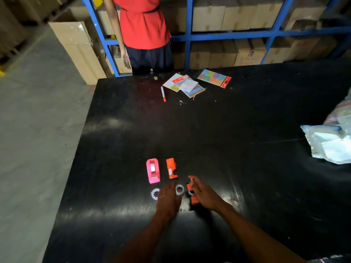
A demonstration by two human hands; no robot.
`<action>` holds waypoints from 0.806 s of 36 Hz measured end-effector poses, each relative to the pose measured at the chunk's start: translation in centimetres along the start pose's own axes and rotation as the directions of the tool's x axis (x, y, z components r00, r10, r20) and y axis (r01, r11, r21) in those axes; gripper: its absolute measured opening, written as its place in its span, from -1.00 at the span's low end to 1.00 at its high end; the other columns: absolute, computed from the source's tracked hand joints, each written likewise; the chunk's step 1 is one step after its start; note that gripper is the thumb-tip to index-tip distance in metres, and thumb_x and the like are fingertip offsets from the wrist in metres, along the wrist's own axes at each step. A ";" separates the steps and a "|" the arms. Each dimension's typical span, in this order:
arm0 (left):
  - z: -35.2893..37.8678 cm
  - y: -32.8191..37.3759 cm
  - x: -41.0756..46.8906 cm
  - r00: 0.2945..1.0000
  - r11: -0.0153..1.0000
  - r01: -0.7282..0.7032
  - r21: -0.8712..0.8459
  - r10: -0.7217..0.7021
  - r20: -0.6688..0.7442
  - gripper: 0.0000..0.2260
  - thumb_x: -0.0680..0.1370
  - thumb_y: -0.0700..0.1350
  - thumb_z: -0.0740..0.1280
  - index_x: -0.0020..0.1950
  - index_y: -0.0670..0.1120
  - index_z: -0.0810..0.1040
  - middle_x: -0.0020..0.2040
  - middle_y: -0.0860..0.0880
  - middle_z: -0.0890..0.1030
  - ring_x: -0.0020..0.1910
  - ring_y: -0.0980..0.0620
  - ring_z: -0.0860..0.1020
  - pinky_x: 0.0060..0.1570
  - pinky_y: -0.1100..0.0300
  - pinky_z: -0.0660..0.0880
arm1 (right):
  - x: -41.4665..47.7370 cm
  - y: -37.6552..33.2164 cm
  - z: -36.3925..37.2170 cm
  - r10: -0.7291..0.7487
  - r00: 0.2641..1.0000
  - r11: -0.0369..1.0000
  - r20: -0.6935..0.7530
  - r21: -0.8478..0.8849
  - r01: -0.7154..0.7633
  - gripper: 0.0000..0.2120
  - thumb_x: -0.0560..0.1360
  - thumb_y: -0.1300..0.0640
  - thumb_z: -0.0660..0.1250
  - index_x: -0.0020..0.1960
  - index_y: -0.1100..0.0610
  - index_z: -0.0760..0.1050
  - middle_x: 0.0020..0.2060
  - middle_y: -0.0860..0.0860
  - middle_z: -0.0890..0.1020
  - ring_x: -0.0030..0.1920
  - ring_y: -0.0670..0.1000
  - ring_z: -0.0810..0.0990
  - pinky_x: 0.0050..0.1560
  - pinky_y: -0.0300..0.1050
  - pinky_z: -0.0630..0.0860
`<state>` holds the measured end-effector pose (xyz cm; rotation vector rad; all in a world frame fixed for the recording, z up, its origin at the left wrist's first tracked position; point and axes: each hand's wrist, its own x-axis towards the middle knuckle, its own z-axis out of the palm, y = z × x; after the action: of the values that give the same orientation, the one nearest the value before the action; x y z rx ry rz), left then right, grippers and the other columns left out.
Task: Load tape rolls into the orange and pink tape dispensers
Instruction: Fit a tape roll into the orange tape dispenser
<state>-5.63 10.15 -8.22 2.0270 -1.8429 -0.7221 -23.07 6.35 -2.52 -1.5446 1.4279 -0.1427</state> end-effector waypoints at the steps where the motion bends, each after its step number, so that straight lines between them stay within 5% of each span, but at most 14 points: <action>1: -0.5 0.1 0.0 1.000 0.999 -0.012 -0.042 0.013 0.011 -0.68 0.50 0.13 0.33 0.20 0.04 0.49 0.08 0.01 0.62 0.05 0.01 0.58 0.06 0.11 0.50 | 0.0 0.1 0.2 -0.003 1.000 1.000 0.017 -0.021 0.003 -0.57 0.65 -0.20 -0.02 0.49 -0.19 0.21 0.34 0.03 0.53 0.24 0.04 0.56 0.23 -0.11 0.44; 5: -3.0 0.5 -0.2 0.997 0.986 -0.059 -0.155 0.066 0.037 -0.64 0.44 0.23 0.37 0.17 0.12 0.51 -0.06 0.12 0.67 -0.14 0.21 0.59 -0.13 0.32 0.48 | 0.3 0.0 1.0 -0.030 0.998 0.995 0.063 -0.095 0.036 -0.51 0.60 -0.31 -0.06 0.51 -0.25 0.13 0.40 0.02 0.49 0.33 0.06 0.51 0.35 0.00 0.40; 8: -4.5 0.5 -0.3 0.988 0.975 -0.141 -0.170 0.149 0.033 -0.63 0.42 0.17 0.44 0.19 0.12 0.55 0.04 0.15 0.66 -0.09 0.28 0.57 -0.10 0.48 0.41 | 0.3 -0.5 1.4 -0.062 0.996 0.991 0.068 -0.114 0.070 -0.54 0.63 -0.24 -0.04 0.52 -0.22 0.14 0.37 0.04 0.52 0.30 0.08 0.54 0.35 -0.02 0.41; 13: -5.5 -0.7 -0.2 0.985 0.934 -0.166 -0.315 0.174 -0.004 -0.66 0.40 0.04 0.51 0.11 0.06 0.52 -0.01 0.06 0.60 -0.10 0.08 0.61 -0.10 0.13 0.57 | 0.5 -1.4 1.9 -0.108 0.994 0.993 0.020 -0.040 0.109 -0.64 0.66 -0.17 -0.01 0.44 -0.24 0.22 0.19 0.03 0.63 0.07 0.07 0.66 0.12 -0.10 0.52; 17: -6.7 -0.5 -0.3 0.984 0.876 -0.126 -0.466 0.169 0.050 -0.65 0.46 -0.12 0.50 0.21 -0.01 0.51 0.07 -0.04 0.61 -0.01 0.11 0.62 -0.05 0.30 0.56 | 0.2 -2.6 2.2 -0.136 0.990 0.988 -0.040 0.063 0.138 -0.67 0.68 -0.11 0.02 0.40 -0.18 0.31 0.15 0.09 0.63 0.11 0.14 0.65 -0.17 -0.45 0.47; 20: -7.3 0.1 0.0 0.979 0.805 -0.053 -0.590 0.159 0.129 -0.67 0.49 -0.22 0.45 0.24 -0.10 0.53 0.16 -0.15 0.62 0.13 0.00 0.63 0.08 0.25 0.59 | -0.1 -2.9 2.2 -0.155 0.984 0.979 -0.085 0.124 0.164 -0.74 0.69 -0.07 0.02 0.32 -0.28 0.33 0.16 -0.04 0.61 0.17 0.01 0.61 0.09 -0.28 0.45; 23: -7.8 0.7 0.3 0.978 0.746 0.008 -0.666 0.133 0.161 -0.66 0.48 -0.29 0.45 0.24 -0.18 0.54 0.17 -0.18 0.60 0.11 -0.06 0.62 0.01 0.29 0.58 | -0.2 -2.8 2.2 -0.151 0.982 0.970 -0.110 0.173 0.168 -0.72 0.69 -0.05 0.01 0.34 -0.27 0.34 0.24 -0.11 0.56 0.23 -0.08 0.55 0.30 -0.13 0.42; 29: -8.1 2.3 0.8 0.980 0.714 0.025 -0.700 0.120 0.157 -0.71 0.47 -0.15 0.49 0.17 -0.10 0.60 0.09 -0.14 0.68 0.11 -0.05 0.66 0.16 0.12 0.59 | -0.2 -3.3 2.3 -0.143 0.971 0.948 -0.190 0.256 0.189 -0.68 0.69 -0.04 0.01 0.37 -0.19 0.38 0.24 -0.14 0.58 0.24 -0.15 0.55 0.34 -0.12 0.41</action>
<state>-3.01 8.22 -0.40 1.4282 -1.3699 -1.3924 -19.33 7.21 -1.32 -1.4469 1.3411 -0.5629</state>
